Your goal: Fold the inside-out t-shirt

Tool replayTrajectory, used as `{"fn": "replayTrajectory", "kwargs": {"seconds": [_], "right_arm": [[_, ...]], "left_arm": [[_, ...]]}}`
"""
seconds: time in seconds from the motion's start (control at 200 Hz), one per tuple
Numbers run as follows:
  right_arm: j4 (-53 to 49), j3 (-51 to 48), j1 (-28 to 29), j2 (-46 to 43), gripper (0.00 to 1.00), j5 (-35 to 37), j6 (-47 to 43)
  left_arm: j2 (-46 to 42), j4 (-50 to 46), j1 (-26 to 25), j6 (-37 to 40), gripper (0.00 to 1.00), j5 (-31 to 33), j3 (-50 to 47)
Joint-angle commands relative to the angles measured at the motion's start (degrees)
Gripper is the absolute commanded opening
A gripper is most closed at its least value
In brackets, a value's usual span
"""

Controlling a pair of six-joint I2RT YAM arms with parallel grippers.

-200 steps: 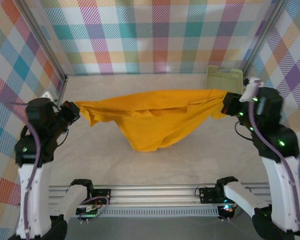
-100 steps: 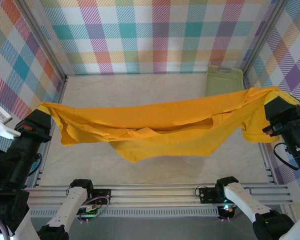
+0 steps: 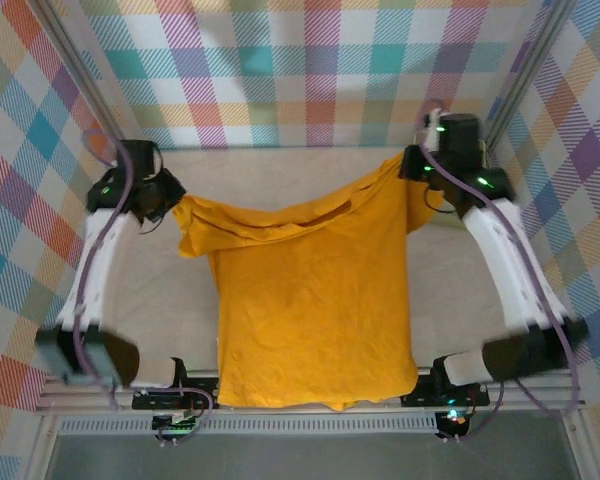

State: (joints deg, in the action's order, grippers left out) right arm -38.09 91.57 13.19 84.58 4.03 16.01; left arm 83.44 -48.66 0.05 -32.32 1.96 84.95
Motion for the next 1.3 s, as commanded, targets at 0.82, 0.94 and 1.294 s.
{"fn": "replayTrajectory", "kwargs": {"seconds": [0.82, 0.94, 1.294], "right_arm": [[6.73, -5.09, 4.38, 22.11, 0.59, -5.20, 3.47], [8.08, -8.53, 4.39, 21.00, 0.59, -5.35, 3.77], [10.13, -13.93, 4.44, 18.54, 0.60, -5.61, 4.12]], "left_arm": [[24.43, 5.69, -26.41, 13.56, 0.74, 4.45, 1.95], [29.23, 5.60, -28.55, 16.48, 0.74, 6.48, 3.57], [40.12, 5.95, -28.03, 17.94, 0.43, 14.73, 11.32]]}}
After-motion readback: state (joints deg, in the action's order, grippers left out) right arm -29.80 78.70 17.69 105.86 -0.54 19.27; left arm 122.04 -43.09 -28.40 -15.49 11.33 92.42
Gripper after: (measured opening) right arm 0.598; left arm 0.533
